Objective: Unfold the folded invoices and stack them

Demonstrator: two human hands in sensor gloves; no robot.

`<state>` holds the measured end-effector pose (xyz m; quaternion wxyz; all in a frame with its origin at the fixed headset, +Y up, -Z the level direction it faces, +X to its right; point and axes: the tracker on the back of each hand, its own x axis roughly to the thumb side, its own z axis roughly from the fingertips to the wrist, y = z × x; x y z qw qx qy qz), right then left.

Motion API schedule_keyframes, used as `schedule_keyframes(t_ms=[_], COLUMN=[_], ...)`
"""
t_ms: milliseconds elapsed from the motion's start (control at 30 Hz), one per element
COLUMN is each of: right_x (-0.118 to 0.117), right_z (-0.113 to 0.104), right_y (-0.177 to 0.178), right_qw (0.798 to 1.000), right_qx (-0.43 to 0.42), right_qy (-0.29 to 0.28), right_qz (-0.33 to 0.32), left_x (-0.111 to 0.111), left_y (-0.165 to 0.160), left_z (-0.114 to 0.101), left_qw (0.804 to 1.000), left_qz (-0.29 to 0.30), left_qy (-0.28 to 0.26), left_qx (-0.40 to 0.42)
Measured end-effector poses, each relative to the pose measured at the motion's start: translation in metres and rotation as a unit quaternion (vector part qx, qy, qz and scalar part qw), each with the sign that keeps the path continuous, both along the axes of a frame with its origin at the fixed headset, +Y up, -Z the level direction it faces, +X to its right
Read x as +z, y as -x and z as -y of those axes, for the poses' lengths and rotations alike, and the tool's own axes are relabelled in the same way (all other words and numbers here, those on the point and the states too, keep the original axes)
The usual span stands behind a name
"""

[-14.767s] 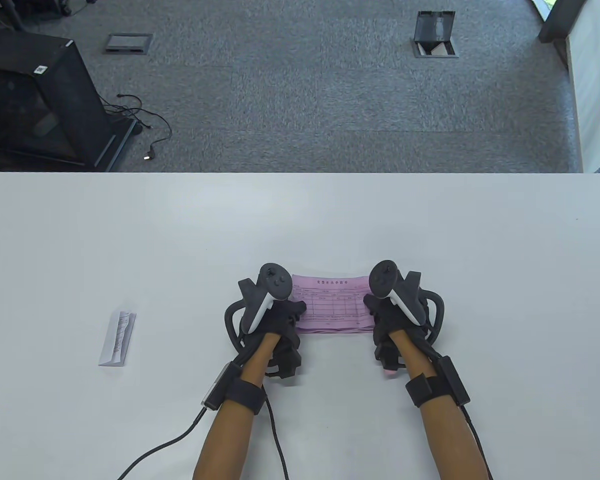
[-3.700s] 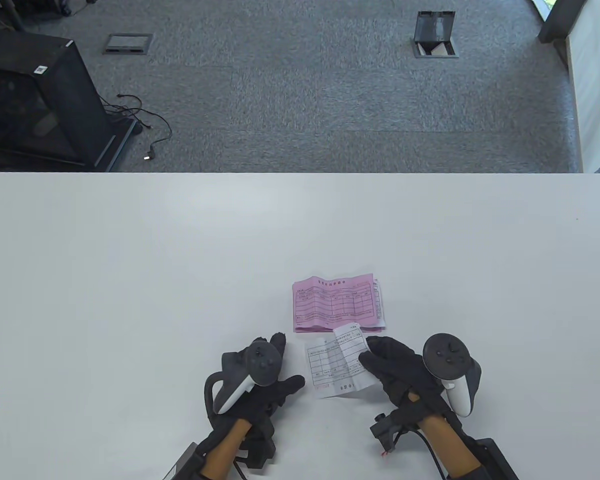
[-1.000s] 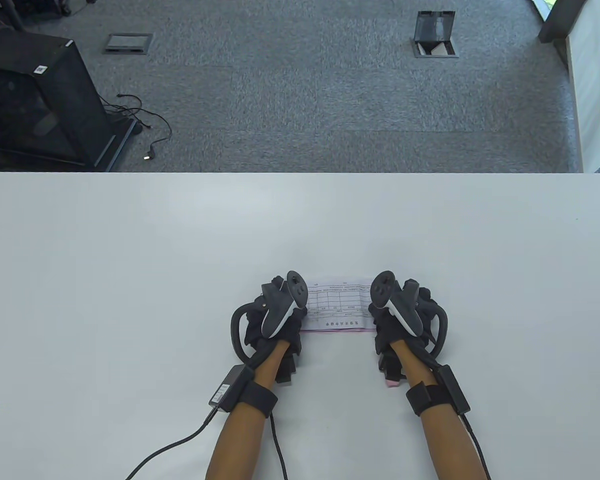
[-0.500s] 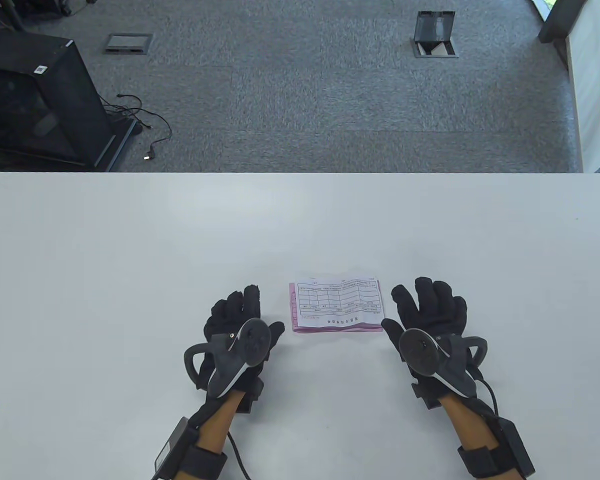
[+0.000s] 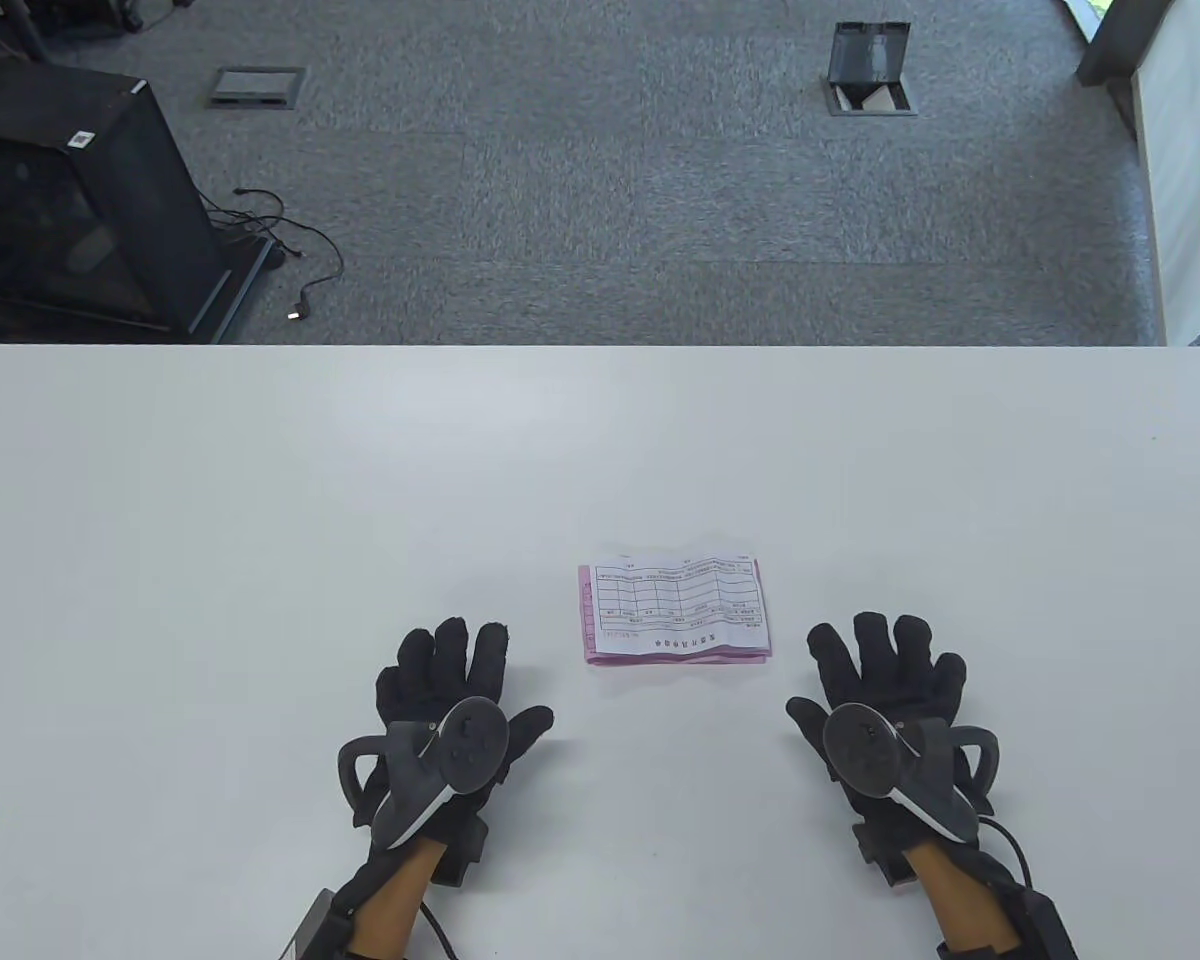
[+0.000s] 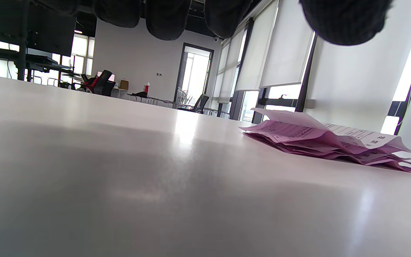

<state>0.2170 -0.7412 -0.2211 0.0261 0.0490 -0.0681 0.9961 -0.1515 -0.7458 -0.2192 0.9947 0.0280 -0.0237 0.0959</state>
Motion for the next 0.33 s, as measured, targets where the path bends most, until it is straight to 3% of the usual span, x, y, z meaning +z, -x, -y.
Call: schedule_keyframes(t_ms=[333], right_x=[-0.0013], right_z=[0.002], right_y=[-0.0045], right_qw=[1.0], right_qx=[0.003], right_qy=[0.008], right_qz=[0.018], left_x=[0.0021], left_y=[-0.0089], left_z=[0.0031], left_qw=[1.0], left_qz=[0.016], left_qy=[0.013], left_qx=[-0.008])
